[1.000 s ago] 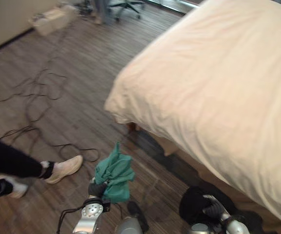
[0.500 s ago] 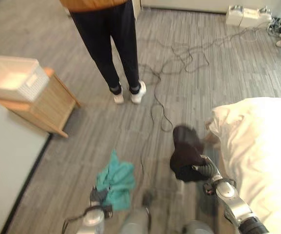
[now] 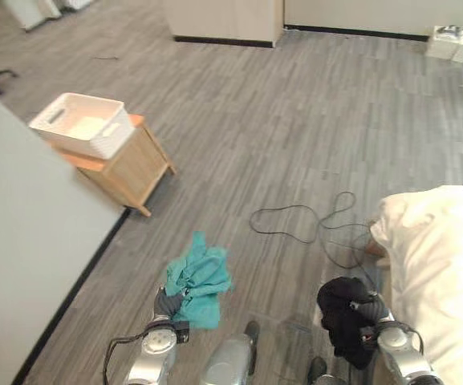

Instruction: Tidy up the quilt and then pick up the clothes from the bed and put them into the laundry hamper.

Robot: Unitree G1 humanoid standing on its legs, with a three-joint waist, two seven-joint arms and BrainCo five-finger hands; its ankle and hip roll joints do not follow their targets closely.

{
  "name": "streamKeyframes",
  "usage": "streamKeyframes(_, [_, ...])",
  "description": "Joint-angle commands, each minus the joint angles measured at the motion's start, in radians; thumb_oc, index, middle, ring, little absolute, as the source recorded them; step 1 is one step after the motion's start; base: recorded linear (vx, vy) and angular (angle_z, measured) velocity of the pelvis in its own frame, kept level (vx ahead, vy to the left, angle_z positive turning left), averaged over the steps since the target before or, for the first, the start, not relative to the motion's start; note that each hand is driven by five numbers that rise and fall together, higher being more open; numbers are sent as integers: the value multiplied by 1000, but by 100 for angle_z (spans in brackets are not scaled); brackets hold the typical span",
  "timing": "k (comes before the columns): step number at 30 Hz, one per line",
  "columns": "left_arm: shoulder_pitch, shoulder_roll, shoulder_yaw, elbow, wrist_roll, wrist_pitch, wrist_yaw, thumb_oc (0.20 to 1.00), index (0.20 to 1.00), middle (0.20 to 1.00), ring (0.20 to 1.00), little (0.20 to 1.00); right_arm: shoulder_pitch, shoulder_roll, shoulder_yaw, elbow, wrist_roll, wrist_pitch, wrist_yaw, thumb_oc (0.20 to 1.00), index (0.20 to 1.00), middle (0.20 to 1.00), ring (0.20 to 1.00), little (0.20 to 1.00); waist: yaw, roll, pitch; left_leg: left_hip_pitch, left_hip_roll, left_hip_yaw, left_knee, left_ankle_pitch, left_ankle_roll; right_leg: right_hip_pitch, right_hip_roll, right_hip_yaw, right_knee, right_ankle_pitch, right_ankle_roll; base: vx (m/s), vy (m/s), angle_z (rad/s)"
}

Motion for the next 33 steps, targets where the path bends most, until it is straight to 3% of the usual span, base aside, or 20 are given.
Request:
streamKeyframes(1, [1, 38, 30, -63, 11, -32, 0, 200, 200, 200, 200, 200, -33, -30, 17, -113, -7, -51, -1, 200, 200, 200, 200, 200, 55, -27, 10, -6, -11, 26, -46, -138, 76, 62, 22, -77, -25, -109, 66, 430, 69, -31])
streamKeyframes(2, [5, 48, 29, -76, 13, -30, -8, 200, 200, 200, 200, 200, -51, -31, 24, -69, 15, -54, -1, 200, 200, 200, 200, 200, 71, -17, 3, -8, 60, 29, -206, -91, 80, 86, 36, -85, -25, -132, 83, 265, 37, -38])
streamKeyframes(3, [6, 49, 30, -77, 12, -29, -8, 200, 200, 200, 200, 200, -53, -31, 25, -65, 15, -56, -2, 200, 200, 200, 200, 200, 73, -20, 4, 0, 60, 31, -221, -85, 78, 86, 34, -83, -25, -133, 82, 363, 70, -36])
streamKeyframes(6, [-9, 56, 20, -76, 32, -23, -5, 200, 200, 200, 200, 200, -87, -26, 41, -6, 8, -40, -10, 200, 200, 200, 200, 200, 84, -20, 9, -40, 150, 86, -285, -49, 75, 132, 23, -100, -25, -170, 106, 354, 122, -9])
streamKeyframes(7, [-10, 63, 20, -79, 39, -20, -6, 200, 200, 200, 200, 200, -87, -18, 39, -1, 9, -36, -1, 200, 200, 200, 200, 200, 89, -26, 0, -40, 151, 93, -274, -45, 83, 156, 20, -98, -25, -176, 115, 606, 252, -6])
streamKeyframes(8, [-10, 80, 15, -89, 51, -10, -11, 200, 200, 200, 200, 200, -83, -1, 27, 4, 3, -36, 7, 200, 200, 200, 200, 200, 95, -51, -17, -44, 121, 106, -239, -56, 115, 145, -22, -89, 76, -173, 128, 640, 267, -5])
streamKeyframes(10, [-14, 96, -3, -87, 72, 8, -24, 200, 200, 200, 200, 200, -75, 8, 9, -4, 1, -33, 15, 200, 200, 200, 200, 200, 99, -80, -19, -20, 79, 123, -213, -109, 161, 80, -90, -77, 292, -74, 164, 493, 238, -12])
streamKeyframes(11, [-15, 96, -3, -87, 72, 8, -24, 200, 200, 200, 200, 200, -75, 8, 8, -4, 1, -33, 15, 200, 200, 200, 200, 200, 102, -80, -22, -23, 80, 125, -216, -107, 163, 75, -91, -74, 292, -71, 165, 296, 224, -17])
streamKeyframes(12, [-15, 98, -4, -91, 77, 15, -22, 200, 200, 200, 200, 200, -72, 12, -1, -11, -2, -27, 15, 200, 200, 200, 200, 200, 92, -74, -16, 7, 65, 131, -222, -128, 187, 15, -135, -60, 429, 22, 179, 449, 342, 13])
streamKeyframes(13, [-28, 111, -14, -109, 84, 25, -20, 200, 200, 200, 200, 200, -73, 11, -18, -44, -7, -32, 3, 200, 200, 200, 200, 200, 52, -41, 5, 82, 66, 114, -257, -151, 227, -121, -150, -9, 694, 153, 170, 445, 337, 34])
streamKeyframes(16, [-50, 119, -26, -110, 93, 25, -12, 200, 200, 200, 200, 200, -78, 5, -25, -65, -12, -34, -5, 200, 200, 200, 200, 200, 11, -7, 21, 172, 79, 86, -323, -160, 237, -244, -121, 0, 775, 99, 157, 490, 186, 54])
streamKeyframes(17, [-72, 124, -43, -117, 102, 25, -3, 200, 200, 200, 200, 200, -93, 7, -24, -88, -7, -35, -9, 200, 200, 200, 200, 200, -37, -4, 40, 270, 71, 45, -377, -186, 230, -336, -62, -35, 688, 29, 136, 515, 60, 27])
streamKeyframes(19, [-80, 127, -46, -115, 107, 22, -7, 200, 200, 200, 200, 200, -94, 8, -22, -96, -7, -36, -8, 200, 200, 200, 200, 200, -57, -9, 42, 312, 67, 30, -398, -205, 218, -341, -46, -61, 581, -1, 131, 434, -65, 20])
streamKeyframes(22, [-92, 127, -37, -103, 142, 20, 0, 200, 200, 200, 200, 200, -109, 9, -11, -118, -18, -38, -20, 200, 200, 200, 200, 200, -106, -25, 29, 435, 74, 3, -455, -276, 177, -371, -17, -140, 180, 64, 136, 611, -156, 92])
streamKeyframes(24, [-88, 119, -23, -79, 151, 17, 10, 200, 200, 200, 200, 200, -125, 18, 2, -119, -32, -34, -20, 200, 200, 200, 200, 200, -124, -22, 16, 498, 68, -11, -444, -337, 173, -401, -26, -133, 113, 116, 153, 644, -102, 41])
streamKeyframes(25, [-75, 115, -19, -69, 146, 11, 4, 200, 200, 200, 200, 200, -134, 24, 13, -109, -29, -37, -20, 200, 200, 200, 200, 200, -123, -20, 5, 521, 56, -11, -401, -376, 179, -385, -23, -145, 115, 120, 142, 624, -61, 8])
streamKeyframes(26, [-70, 109, -24, -66, 144, 8, -1, 200, 200, 200, 200, 200, -135, 30, 16, -96, -19, -41, -24, 200, 200, 200, 200, 200, -121, -4, -2, 511, 55, -13, -312, -363, 166, -358, -12, -140, 119, 113, 124, 587, -41, -15])
streamKeyframes(30, [-65, 99, -22, -73, 103, 13, -15, 200, 200, 200, 200, 200, -157, -2, 15, -32, -8, -31, -32, 200, 200, 200, 200, 200, -100, 5, 33, 260, 21, 41, 324, -173, 81, -228, -24, -141, 103, 64, 46, 389, -107, 21])
streamKeyframes(32, [-66, 108, -23, -97, 96, 5, -10, 200, 200, 200, 200, 200, -166, -17, 17, -27, -8, -29, -39, 200, 200, 200, 200, 200, -71, 2, 55, 147, 21, 78, 433, -196, 89, -158, -19, -137, 70, 31, 32, 363, -122, 2])
streamKeyframes(33, [-64, 105, -23, -104, 95, 2, -11, 200, 200, 200, 200, 200, -169, -19, 25, -21, -11, -28, -39, 200, 200, 200, 200, 200, -53, -1, 52, 100, 9, 87, 394, -206, 98, -128, -18, -133, 48, 21, 37, 441, -33, -78])
